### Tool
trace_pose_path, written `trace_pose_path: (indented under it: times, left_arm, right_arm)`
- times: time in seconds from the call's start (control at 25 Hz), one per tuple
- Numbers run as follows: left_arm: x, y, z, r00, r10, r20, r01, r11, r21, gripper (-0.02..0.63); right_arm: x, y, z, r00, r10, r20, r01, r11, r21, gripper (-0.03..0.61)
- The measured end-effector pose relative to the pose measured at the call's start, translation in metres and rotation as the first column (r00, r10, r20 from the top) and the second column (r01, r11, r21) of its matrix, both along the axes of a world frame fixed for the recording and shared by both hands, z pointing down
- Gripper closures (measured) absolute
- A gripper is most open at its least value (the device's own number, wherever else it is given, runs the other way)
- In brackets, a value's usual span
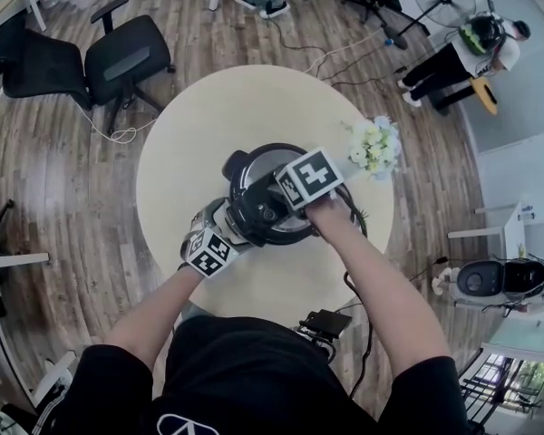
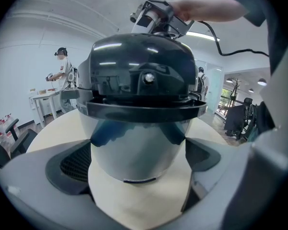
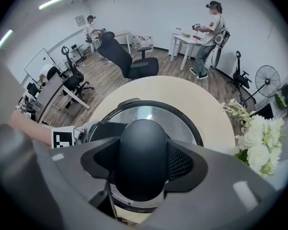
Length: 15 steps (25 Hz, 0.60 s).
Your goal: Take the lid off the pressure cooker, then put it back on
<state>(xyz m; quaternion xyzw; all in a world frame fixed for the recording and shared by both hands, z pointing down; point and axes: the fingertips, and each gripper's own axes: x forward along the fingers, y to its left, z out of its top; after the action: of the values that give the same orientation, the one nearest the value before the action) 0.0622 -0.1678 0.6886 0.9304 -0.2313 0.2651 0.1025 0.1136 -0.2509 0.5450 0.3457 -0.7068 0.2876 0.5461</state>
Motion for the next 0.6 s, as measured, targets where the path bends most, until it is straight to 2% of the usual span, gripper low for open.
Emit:
trace_pose_path:
  times: [0.6]
  left_arm:
    - [0.0077, -0.0062, 0.0008, 1.000, -0.012, -0.014, 0.012, 1.000, -0.020, 0.025]
  right_arm:
    - [0.0034, 0.0005, 0.0020, 0.981, -0.192, -0.001, 0.192, 0.981, -0.025, 0.278]
